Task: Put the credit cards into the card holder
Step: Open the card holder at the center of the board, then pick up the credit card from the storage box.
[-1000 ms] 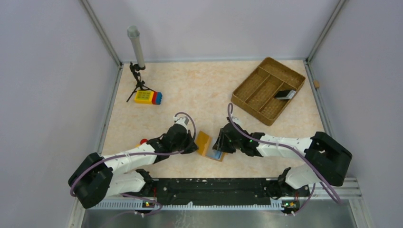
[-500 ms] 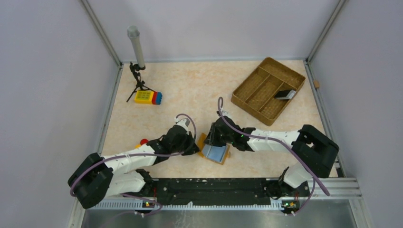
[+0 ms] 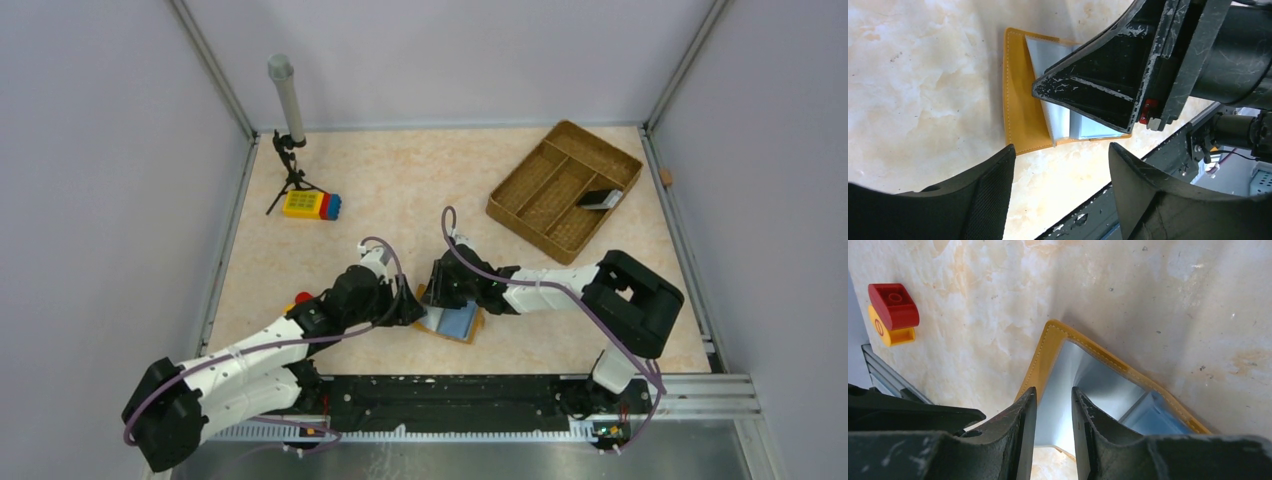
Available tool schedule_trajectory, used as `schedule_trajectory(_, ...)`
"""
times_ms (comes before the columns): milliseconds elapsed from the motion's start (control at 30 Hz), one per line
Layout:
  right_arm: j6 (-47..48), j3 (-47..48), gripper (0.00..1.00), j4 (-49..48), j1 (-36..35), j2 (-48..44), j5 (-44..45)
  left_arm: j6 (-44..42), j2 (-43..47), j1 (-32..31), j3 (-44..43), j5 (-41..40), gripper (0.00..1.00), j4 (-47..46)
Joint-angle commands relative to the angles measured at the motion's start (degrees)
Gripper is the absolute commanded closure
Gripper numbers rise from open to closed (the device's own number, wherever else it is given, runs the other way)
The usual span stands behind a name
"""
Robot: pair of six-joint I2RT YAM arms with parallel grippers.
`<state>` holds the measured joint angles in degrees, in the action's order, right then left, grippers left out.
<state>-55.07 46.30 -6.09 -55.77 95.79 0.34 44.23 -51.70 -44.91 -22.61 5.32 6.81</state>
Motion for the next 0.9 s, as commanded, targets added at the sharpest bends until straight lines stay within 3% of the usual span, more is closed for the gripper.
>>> schedule_trajectory(0,0.84,2.06,0.68,-2.35,-0.44,0.54,0.09,-1.86,-2.65,-0.18,0.65,0.39,0.32,-1.06)
schedule_trajectory(200,0.94,2.04,0.66,-2.09,-0.39,-0.07,0.45,-2.1,-7.06,-0.12,-0.37,-3.51,0.43,-1.06)
schedule_trajectory(533,1.78,2.69,0.58,-0.59,-0.39,-2.44,0.87,-3.25,-11.0,-0.09,-0.35,-7.5,0.51,-3.38)
schedule_trajectory(867,5.97,6.79,0.42,15.13,0.29,-12.86,9.53,-4.44,-14.26,-0.17,0.42,-3.57,0.61,-9.96)
